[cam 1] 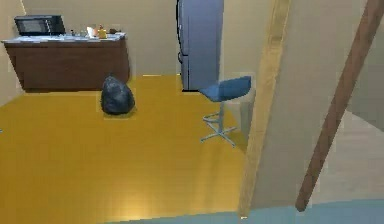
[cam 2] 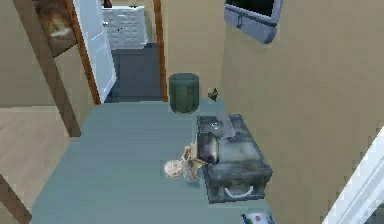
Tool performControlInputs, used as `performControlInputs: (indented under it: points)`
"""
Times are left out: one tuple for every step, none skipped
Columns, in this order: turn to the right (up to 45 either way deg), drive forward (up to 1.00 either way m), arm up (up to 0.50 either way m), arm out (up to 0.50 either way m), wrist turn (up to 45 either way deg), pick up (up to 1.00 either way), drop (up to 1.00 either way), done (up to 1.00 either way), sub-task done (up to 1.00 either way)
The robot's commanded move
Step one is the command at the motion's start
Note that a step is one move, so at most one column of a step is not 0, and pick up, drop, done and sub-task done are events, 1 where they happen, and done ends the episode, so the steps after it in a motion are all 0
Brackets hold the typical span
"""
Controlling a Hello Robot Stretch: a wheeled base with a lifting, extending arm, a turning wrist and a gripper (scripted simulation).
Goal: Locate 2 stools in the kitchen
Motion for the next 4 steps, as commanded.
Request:
performControlInputs:
  points:
    - [-6.0,0.0,0.0,0.0,0.0,0.0,0.0,0.0,0.0]
    - [0.0,1.0,0.0,0.0,0.0,0.0,0.0,0.0,0.0]
    - [-9.0,0.0,0.0,0.0,0.0,0.0,0.0,0.0,0.0]
    - [0.0,0.4,0.0,0.0,0.0,0.0,0.0,0.0,0.0]
